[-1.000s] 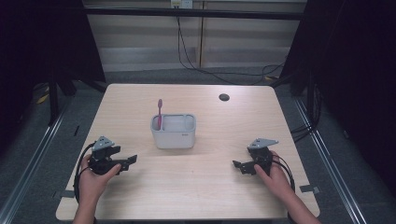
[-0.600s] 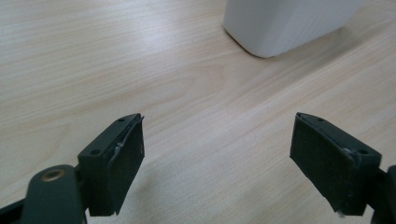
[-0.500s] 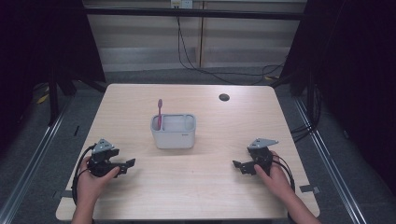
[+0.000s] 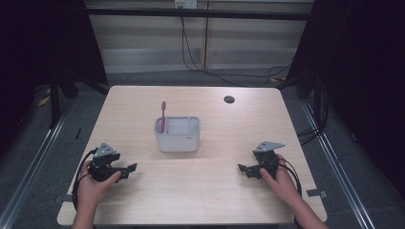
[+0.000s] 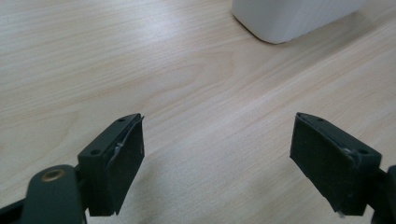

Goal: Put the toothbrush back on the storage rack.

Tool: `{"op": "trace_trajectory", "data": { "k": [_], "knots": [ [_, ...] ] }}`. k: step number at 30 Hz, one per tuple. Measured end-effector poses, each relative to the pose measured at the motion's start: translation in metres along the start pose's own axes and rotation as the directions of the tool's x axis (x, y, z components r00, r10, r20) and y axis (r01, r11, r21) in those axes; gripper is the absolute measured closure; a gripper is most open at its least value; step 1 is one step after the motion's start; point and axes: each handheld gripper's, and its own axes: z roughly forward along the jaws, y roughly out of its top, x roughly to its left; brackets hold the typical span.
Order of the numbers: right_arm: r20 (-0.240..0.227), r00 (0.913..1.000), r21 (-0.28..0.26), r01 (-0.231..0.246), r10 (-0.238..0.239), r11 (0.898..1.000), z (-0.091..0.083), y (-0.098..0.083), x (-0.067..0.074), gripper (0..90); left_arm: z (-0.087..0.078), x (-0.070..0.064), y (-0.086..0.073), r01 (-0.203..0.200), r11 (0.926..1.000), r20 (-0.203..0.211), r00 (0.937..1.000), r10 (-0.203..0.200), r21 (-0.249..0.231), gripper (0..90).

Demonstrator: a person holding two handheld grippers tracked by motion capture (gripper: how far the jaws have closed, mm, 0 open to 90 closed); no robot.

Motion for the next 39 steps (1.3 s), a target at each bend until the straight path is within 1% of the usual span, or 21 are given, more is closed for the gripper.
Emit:
{"op": "trace_trajectory", "data": {
  "k": [4, 6, 8, 9, 12, 13, 17, 20, 24, 26, 30, 34, 39],
  "knots": [
    [0.0, 1.0, 0.0, 0.0, 0.0, 1.0, 0.0, 0.0, 0.0, 11.7, 0.001, 0.0, -0.001, 0.009, 0.9999, -0.001, 1.0, -0.009, -0.011, 17.6],
    [0.0, 1.0, 0.0, 0.0, 0.0, 1.0, 0.0, 0.0, 0.0, 11.7, 0.001, 0.001, -0.002, -0.008, 1.0, 0.0, 1.0, 0.008, 0.001, 17.6],
    [0.0, 1.0, 0.0, 0.0, 0.0, 1.0, 0.0, 0.0, 0.0, 11.7, 0.003, 0.0, -0.003, -0.003, 1.0, 0.002, 1.0, 0.003, -0.002, 17.6],
    [0.0, 1.0, 0.0, 0.0, 0.0, 1.0, 0.0, 0.0, 0.0, 11.7, 0.002, 0.001, -0.003, -0.016, 0.9998, -0.001, 0.9999, 0.016, 0.007, 17.5],
    [0.0, 1.0, 0.0, 0.0, 0.0, 1.0, 0.0, 0.0, 0.0, 11.7, 0.002, 0.002, -0.004, -0.019, 0.9998, -0.002, 0.9998, 0.019, 0.011, 17.4],
    [0.0, 1.0, 0.0, 0.0, 0.0, 1.0, 0.0, 0.0, 0.0, 11.7, 0.003, 0.001, -0.004, -0.01, 0.9999, -0.002, 0.9999, 0.01, 0.007, 17.4],
    [0.0, 1.0, 0.0, 0.0, 0.0, 1.0, 0.0, 0.0, 0.0, 11.7, 0.004, 0.002, -0.006, -0.02, 0.9996, -0.004, 0.9998, 0.021, 0.02, 17.2],
    [0.0, 1.0, 0.0, 0.001, -0.001, 1.0, 0.0, 0.0, 0.0, 11.7, 0.004, 0.002, -0.006, -0.018, 0.9996, 0.001, 0.9998, 0.018, 0.023, 17.1],
    [0.0, 1.0, 0.0, 0.001, -0.001, 1.0, 0.0, 0.0, 0.0, 11.7, 0.005, 0.003, -0.008, -0.015, 0.9996, -0.005, 0.9999, 0.015, 0.023, 17.1],
    [0.0, 1.0, 0.0, 0.001, -0.001, 1.0, 0.0, 0.0, 0.0, 11.7, 0.005, 0.004, -0.009, -0.015, 0.9994, -0.005, 0.9999, 0.015, 0.03, 17.0],
    [0.0, 1.0, 0.0, 0.001, -0.001, 1.0, 0.0, 0.0, 0.0, 11.7, 0.006, 0.003, -0.01, -0.021, 0.9995, -0.003, 0.9998, 0.021, 0.022, 16.8],
    [0.0, 1.0, 0.0, 0.001, -0.001, 1.0, 0.0, 0.0, 0.0, 11.7, 0.007, 0.003, -0.01, -0.048, 0.9983, -0.002, 0.9989, 0.048, 0.034, 16.2],
    [0.0, 1.0, 0.0, 0.001, -0.001, 1.0, 0.0, 0.0, 0.0, 11.7, 0.009, 0.004, -0.013, -0.046, 0.9977, -0.002, 0.9989, 0.047, 0.049, 15.9]
  ]
}}
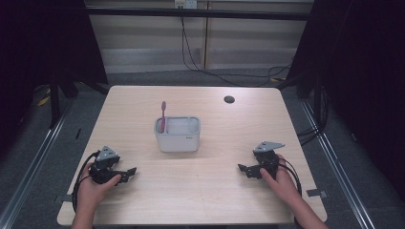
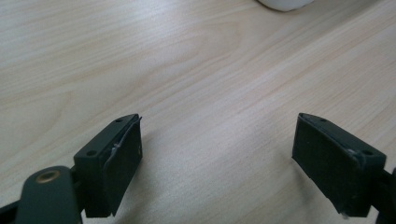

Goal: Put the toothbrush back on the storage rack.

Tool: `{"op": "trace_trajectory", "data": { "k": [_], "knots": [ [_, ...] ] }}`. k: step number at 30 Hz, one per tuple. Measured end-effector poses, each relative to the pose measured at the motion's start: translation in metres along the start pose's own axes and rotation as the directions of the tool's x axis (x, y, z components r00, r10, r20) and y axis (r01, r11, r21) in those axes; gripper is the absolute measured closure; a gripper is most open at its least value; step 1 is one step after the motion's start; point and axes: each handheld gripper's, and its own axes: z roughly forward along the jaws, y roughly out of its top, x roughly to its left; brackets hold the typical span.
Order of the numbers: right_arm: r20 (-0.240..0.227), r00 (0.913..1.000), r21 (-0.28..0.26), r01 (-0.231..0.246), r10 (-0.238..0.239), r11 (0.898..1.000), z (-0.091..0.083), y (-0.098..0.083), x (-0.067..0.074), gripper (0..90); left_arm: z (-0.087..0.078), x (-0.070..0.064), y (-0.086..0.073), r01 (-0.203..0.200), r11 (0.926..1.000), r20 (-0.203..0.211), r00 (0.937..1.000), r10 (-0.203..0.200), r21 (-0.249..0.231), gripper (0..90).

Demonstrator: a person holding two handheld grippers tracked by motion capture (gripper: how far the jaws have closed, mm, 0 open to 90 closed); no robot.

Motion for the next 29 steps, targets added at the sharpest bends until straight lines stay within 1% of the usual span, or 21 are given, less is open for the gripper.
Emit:
{"op": "trace_trajectory", "data": {
  "k": [2, 4, 5, 6, 7, 8, 12, 14, 17, 20, 21, 22, 23, 24, 28, 29],
  "knots": [
    [0.0, 1.0, 0.0, 0.0, 0.0, 1.0, 0.0, 0.0, 0.0, 11.7, 0.0001, 0.0003, -0.0008, -0.004, 1.0, -0.005, 1.0, 0.004, -0.004, 15.6],
    [0.0, 1.0, 0.0, 0.0, 0.0, 1.0, 0.0, 0.0, 0.0, 11.7, 0.0005, 0.0007, -0.0012, 0.0, 0.9999, -0.001, 1.0, 0.0, -0.011, 15.5],
    [0.0, 1.0, 0.0, 0.0, 0.0, 1.0, 0.0, 0.0, 0.0, 11.7, 0.0008, 0.0004, -0.0012, -0.005, 0.9999, -0.007, 1.0, 0.005, -0.013, 15.5],
    [0.0, 1.0, 0.0, 0.0, 0.0, 1.0, 0.0, 0.0, 0.0, 11.7, 0.0013, 0.0001, -0.0014, -0.013, 0.9998, -0.002, 0.9999, 0.013, -0.012, 15.4],
    [0.0, 1.0, 0.0, 0.0, 0.0, 1.0, 0.0, 0.0, 0.0, 11.7, 0.0011, 0.0007, -0.0015, -0.033, 0.9994, -0.002, 0.9995, 0.033, -0.006, 15.1],
    [0.0, 1.0, 0.0, 0.0, 0.0, 1.0, 0.0, 0.0, 0.0, 11.7, 0.0012, 0.0007, -0.0018, -0.044, 0.999, -0.002, 0.999, 0.044, -0.005, 15.0],
    [0.0, 1.0, 0.0, 0.0, 0.0, 1.0, 0.0, 0.0, 0.0, 11.7, 0.002, 0.0008, -0.0028, -0.042, 0.999, -0.004, 0.9991, 0.042, -0.016, 14.3],
    [0.0, 1.0, 0.0, 0.0, 0.0, 1.0, 0.0, 0.0, 0.0, 11.7, 0.0022, 0.0009, -0.0025, -0.05, 0.9986, -0.013, 0.9987, 0.05, -0.013, 14.1],
    [0.0, 1.0, 0.0, 0.0, 0.0, 1.0, 0.0, 0.0, 0.0, 11.7, 0.0029, 0.001, -0.0022, -0.046, 0.9989, -0.005, 0.9989, 0.046, -0.012, 12.8],
    [0.0, 1.0, 0.0, 0.0, 0.0, 1.0, 0.0, 0.0, 0.0, 11.7, 0.004, 0.0018, -0.0013, -0.046, 0.9989, -0.016, 0.9988, 0.046, -0.003, 10.4],
    [0.0, 1.0, 0.0, 0.0, 0.0, 1.0, 0.0, 0.0, 0.0, 11.7, 0.0049, 0.001, -0.0013, -0.03, 0.9995, -0.023, 0.9993, 0.03, -0.004, 8.4],
    [0.0, 1.0, 0.0, 0.0, 0.0, 1.0, 0.0, 0.0, 0.0, 11.7, 0.0052, 0.0015, -0.0009, -0.024, 0.9997, -0.031, 0.9992, 0.024, 0.005, 4.1],
    [0.0, 1.0, 0.0, 0.0, 0.0, 1.0, 0.0, 0.0, 0.0, 11.7, 0.0059, 0.0017, -0.0006, -0.016, 0.9998, -0.038, 0.9991, 0.016, 0.01, 4.1],
    [0.0, 1.0, 0.0, 0.0, 0.0, 1.0, 0.0, 0.0, 0.0, 11.7, 0.0069, 0.0013, -0.0004, -0.001, 0.9999, -0.049, 0.9988, 0.002, 0.011, 1.5],
    [0.0, 1.0, 0.0, 0.0, 0.0, 1.0, 0.0, 0.0, 0.0, 11.7, 0.0071, 0.0013, -0.0004, 0.001, 0.9999, -0.049, 0.9988, -0.001, 0.012, 0.9],
    [0.0, 1.0, 0.0, 0.0, 0.0, 1.0, 0.0, 0.0, 0.0, 11.7, 0.0069, 0.0017, -0.0003, -0.006, 0.9998, -0.049, 0.9988, 0.007, 0.016, 0.7]
  ]
}}
